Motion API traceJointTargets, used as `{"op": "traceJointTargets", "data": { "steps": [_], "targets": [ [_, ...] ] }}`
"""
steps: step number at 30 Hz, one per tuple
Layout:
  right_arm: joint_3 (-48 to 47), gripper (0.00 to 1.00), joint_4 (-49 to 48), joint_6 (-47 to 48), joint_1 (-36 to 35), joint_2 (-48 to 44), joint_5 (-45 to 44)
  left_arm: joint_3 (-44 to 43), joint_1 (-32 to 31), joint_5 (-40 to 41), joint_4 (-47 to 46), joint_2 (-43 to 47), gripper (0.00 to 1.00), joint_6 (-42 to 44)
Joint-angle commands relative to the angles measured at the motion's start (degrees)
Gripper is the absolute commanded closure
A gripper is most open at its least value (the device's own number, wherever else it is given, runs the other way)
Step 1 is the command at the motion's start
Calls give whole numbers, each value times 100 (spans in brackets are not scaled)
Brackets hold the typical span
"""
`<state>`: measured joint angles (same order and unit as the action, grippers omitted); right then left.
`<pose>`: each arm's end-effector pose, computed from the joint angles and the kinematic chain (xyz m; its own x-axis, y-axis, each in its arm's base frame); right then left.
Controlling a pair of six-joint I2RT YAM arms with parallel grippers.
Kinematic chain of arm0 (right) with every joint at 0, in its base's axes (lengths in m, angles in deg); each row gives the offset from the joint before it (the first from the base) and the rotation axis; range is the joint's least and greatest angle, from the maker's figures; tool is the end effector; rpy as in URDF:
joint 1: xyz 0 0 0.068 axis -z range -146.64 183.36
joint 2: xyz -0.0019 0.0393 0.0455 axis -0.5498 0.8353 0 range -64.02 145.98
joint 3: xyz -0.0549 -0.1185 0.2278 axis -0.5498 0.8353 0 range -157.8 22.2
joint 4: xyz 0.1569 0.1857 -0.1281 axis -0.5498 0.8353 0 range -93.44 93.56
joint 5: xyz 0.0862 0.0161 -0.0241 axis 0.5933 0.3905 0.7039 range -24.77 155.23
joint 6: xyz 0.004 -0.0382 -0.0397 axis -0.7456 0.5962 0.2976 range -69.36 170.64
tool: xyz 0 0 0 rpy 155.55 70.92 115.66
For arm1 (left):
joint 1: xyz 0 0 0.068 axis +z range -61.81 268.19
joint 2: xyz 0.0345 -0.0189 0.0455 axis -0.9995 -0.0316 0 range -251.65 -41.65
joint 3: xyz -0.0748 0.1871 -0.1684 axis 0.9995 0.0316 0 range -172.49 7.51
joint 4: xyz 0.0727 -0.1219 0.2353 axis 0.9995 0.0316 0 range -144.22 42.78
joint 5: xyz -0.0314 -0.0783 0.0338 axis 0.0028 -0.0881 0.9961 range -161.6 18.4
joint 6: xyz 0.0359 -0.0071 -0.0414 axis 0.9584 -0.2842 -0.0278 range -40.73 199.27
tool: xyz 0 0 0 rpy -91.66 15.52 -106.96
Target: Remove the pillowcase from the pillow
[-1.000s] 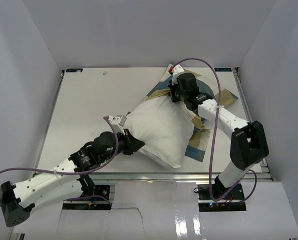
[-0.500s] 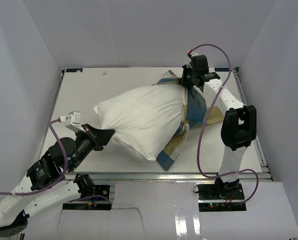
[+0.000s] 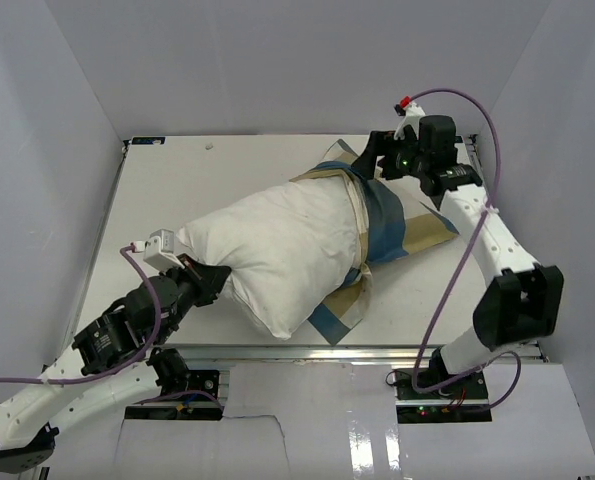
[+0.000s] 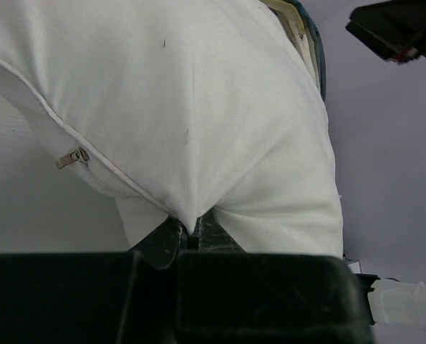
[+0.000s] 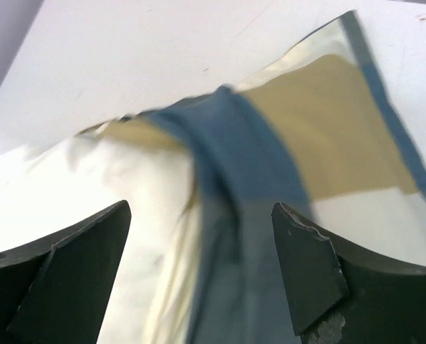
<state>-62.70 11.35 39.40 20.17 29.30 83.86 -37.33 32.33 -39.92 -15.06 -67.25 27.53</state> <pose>0.3873 0.1031 0.3447 -0.4741 0.0787 -0.8769 -0.4176 0.8567 0.3027 0.0814 -0.0849 0.3289 -0.4538 -0.5214 -0.7226 0.1143 0.7702 -0.6275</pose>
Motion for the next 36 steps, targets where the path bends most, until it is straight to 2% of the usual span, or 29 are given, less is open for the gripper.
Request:
{"op": "traceJointTargets", "data": {
  "steps": [1, 6, 10, 15, 22, 26, 29, 32, 36],
  "targets": [
    [841, 14, -239, 35, -166, -1267, 334, 63, 4, 154, -365, 3, 100, -239],
    [3386, 11, -844, -115, -316, -3165, 404, 186, -4, 40, -365, -6, 100, -450],
    [4681, 10, -943, -106, -324, -4434, 404, 177, 4, 40, -417, -146, 100, -451],
    [5299, 10, -530, 51, -342, -5314, 448, -77, 4, -135, -646, -646, 100, -301],
    [5853, 12, -529, -79, -368, -5474, 545, -718, -4, -189, -646, -1288, 100, -38],
    [5985, 10, -609, -36, -377, -5447, 177, -1000, -4, 30, -568, -1158, 100, 190],
    [6091, 11, -819, -88, -386, -5544, 280, -1184, -4, 172, -427, -1122, 100, 253],
    [6109, 14, -1109, -133, -482, -5342, 448, -1220, -4, 137, -409, -1122, 100, 279],
    [5924, 15, -1354, -1, -623, -4947, 105, -1264, -4, 58, -400, -1201, 100, 332]
  ]
}}
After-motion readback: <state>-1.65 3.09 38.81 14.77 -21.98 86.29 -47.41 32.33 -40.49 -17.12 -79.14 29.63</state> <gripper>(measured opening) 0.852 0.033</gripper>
